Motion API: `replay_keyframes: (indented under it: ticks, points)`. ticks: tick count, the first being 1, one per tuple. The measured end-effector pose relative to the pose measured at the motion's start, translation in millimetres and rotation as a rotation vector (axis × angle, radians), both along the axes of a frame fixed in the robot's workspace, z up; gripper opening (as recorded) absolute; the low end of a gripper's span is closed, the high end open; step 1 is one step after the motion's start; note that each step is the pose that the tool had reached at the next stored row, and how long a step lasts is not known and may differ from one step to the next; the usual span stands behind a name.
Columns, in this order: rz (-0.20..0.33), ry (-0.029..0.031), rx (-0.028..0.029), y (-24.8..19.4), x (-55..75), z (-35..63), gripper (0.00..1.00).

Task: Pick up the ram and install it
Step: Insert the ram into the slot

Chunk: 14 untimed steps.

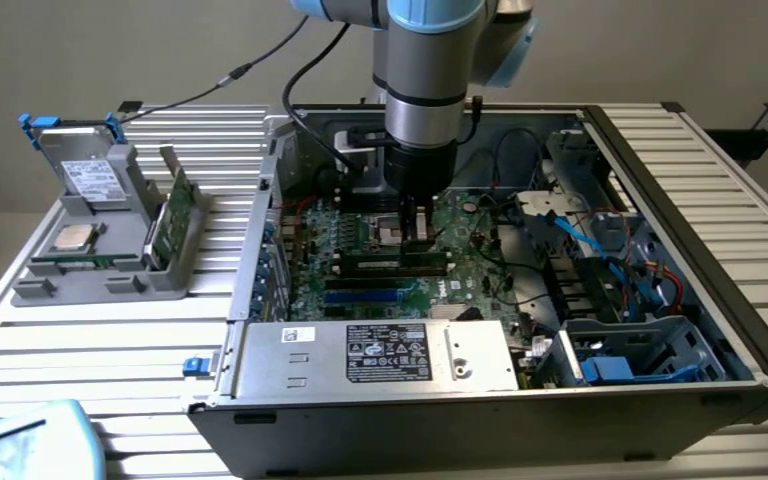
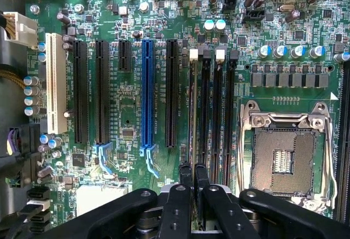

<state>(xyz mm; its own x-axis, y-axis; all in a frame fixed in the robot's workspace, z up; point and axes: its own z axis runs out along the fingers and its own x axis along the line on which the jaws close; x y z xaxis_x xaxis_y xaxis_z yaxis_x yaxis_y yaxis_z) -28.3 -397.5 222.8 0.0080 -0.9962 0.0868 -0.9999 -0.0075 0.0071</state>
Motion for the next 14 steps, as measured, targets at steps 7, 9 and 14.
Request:
replay_keyframes:
  ticks: [7,9,14]
  points:
    - [0.000,0.0000,0.0000,0.0,0.0,0.0,0.13]
    - [0.000,0.0000,0.0000,0.0,0.0,0.0,0.13]
    - [0.000,0.0000,0.0000,0.0,0.0,0.0,0.15]
